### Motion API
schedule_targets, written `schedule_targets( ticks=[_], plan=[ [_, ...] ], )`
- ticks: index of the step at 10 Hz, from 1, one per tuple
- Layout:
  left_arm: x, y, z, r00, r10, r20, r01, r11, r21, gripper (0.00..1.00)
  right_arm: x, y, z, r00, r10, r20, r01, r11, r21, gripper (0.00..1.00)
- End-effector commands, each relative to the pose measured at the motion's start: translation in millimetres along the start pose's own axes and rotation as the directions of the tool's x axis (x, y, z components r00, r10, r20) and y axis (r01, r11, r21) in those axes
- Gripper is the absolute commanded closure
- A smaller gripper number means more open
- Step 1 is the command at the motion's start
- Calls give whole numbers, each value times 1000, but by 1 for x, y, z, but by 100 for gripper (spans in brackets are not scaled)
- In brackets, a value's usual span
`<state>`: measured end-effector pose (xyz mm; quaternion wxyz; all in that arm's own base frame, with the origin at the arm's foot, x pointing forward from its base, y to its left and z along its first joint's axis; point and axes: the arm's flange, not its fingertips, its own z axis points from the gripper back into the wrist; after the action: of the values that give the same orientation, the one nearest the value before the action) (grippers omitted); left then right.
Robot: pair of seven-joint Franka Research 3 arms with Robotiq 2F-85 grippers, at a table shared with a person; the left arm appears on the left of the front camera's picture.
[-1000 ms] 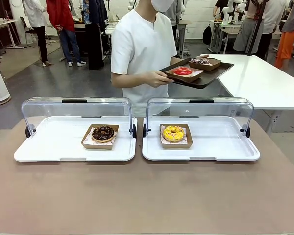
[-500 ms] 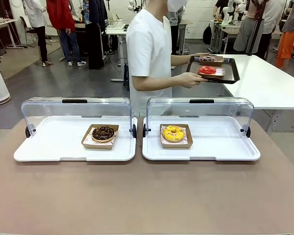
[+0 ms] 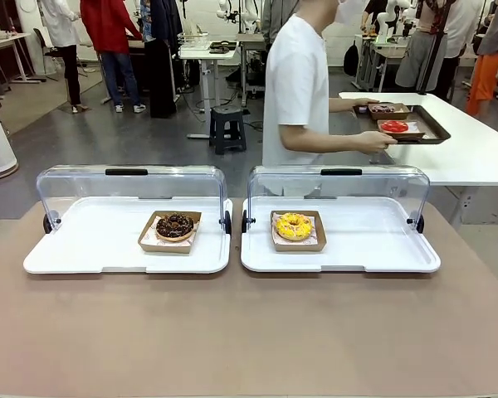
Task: Provide the desired donut to the person.
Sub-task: Place the picked Paper togo box onto the Handle tray extended by the person.
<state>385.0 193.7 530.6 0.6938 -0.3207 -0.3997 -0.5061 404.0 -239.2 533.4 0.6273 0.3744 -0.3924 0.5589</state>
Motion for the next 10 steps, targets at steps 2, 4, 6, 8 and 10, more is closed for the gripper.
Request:
schedule_targets(
  ticks=[2, 4, 6, 8, 10],
  plan=[
    [1, -1, 1, 1000, 5, 2, -5, 1000, 1, 0, 0, 0, -1, 1000, 3, 3, -3, 1000, 2, 0],
    [1, -1, 1, 1000, 5, 2, -5, 1000, 1, 0, 0, 0, -1, 1000, 3, 3, -3, 1000, 2, 0],
    [1, -1, 1, 1000, 5, 2, -5, 1000, 1, 0, 0, 0, -1, 1000, 3, 3, -3, 1000, 2, 0],
    [1, -1, 1, 1000, 5, 2, -5, 1000, 1, 0, 0, 0, -1, 1000, 3, 3, -3, 1000, 2, 0],
    [1, -1, 1, 1000, 5, 2, -5, 1000, 1, 0, 0, 0, -1, 1000, 3, 3, -3, 1000, 2, 0]
  ],
)
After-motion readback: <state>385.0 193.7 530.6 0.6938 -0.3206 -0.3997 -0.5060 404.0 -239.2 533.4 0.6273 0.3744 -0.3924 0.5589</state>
